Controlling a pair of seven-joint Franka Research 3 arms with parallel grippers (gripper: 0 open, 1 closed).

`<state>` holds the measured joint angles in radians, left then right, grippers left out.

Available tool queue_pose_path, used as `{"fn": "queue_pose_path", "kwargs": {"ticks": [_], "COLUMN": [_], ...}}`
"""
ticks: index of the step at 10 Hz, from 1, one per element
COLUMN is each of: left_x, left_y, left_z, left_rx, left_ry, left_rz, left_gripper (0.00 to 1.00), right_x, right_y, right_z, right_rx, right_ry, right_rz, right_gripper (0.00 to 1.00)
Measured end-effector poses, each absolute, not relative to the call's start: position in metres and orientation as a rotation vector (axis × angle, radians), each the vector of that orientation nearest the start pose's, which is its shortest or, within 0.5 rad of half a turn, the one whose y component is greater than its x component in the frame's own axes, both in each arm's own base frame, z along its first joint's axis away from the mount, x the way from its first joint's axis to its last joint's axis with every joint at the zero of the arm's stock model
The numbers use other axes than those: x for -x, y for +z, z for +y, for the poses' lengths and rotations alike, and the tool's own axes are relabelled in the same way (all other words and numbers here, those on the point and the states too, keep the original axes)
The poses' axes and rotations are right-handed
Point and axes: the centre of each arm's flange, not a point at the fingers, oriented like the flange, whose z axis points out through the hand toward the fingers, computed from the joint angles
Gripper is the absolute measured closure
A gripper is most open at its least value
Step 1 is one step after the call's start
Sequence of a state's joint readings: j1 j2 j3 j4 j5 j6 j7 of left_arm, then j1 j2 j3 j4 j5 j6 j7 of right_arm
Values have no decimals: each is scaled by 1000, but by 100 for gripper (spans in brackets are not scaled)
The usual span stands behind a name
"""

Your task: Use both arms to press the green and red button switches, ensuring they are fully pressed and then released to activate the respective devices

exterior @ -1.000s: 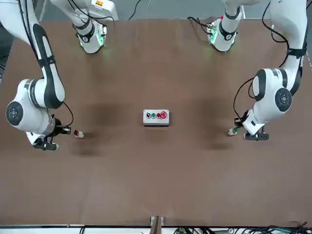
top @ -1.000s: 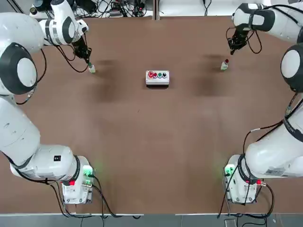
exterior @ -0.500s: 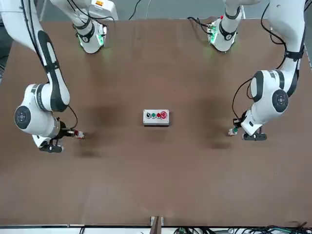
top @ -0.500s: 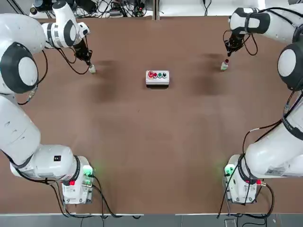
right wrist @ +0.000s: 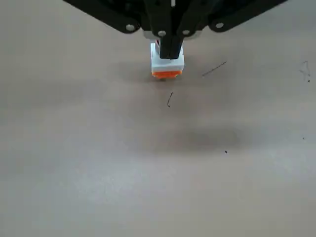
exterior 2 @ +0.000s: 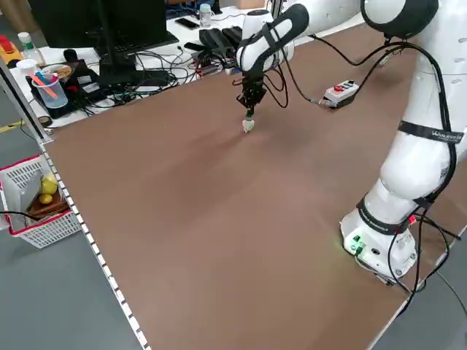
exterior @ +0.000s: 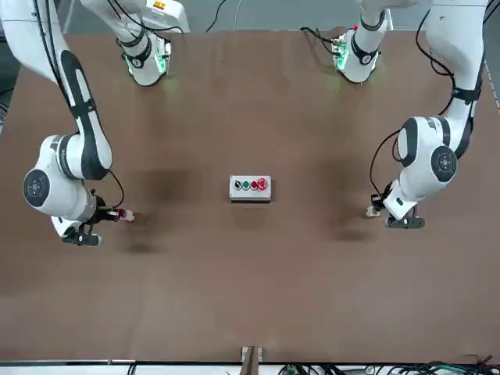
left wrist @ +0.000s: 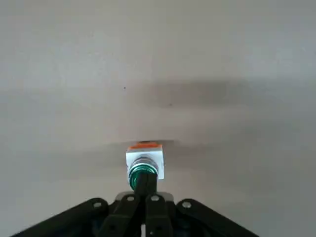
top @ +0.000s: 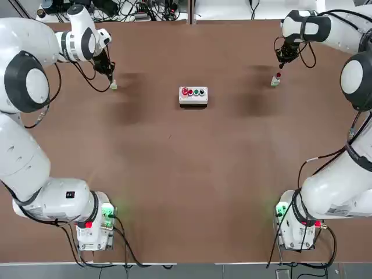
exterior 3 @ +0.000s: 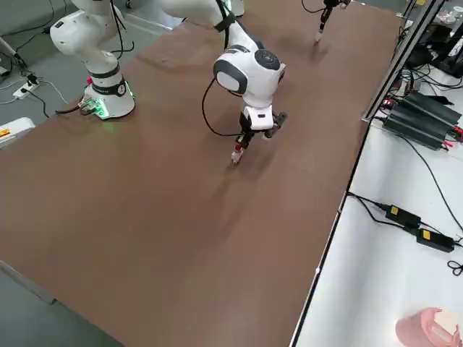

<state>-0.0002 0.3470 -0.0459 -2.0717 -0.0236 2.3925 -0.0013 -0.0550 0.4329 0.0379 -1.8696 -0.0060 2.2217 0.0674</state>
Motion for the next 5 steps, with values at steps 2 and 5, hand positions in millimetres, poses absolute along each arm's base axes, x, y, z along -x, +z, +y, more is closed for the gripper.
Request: {"fn": "queue_pose_path", "kwargs": {"ticks": [2,5], "left_x": [-586,-586], "left_y": [259,257], "left_z": [-27,-26], "left_rx": [3171,3172], "left_ry": [43,41], "left_rz": [40,38], "left_gripper": [99,99], "right_x": [-628,-627], "right_y": [274,273], "right_z": [-13,-15], "right_rx": [3127,3127], "right_ry": [125,129], "right_rz": [133,138], "right_gripper": [99,99]}}
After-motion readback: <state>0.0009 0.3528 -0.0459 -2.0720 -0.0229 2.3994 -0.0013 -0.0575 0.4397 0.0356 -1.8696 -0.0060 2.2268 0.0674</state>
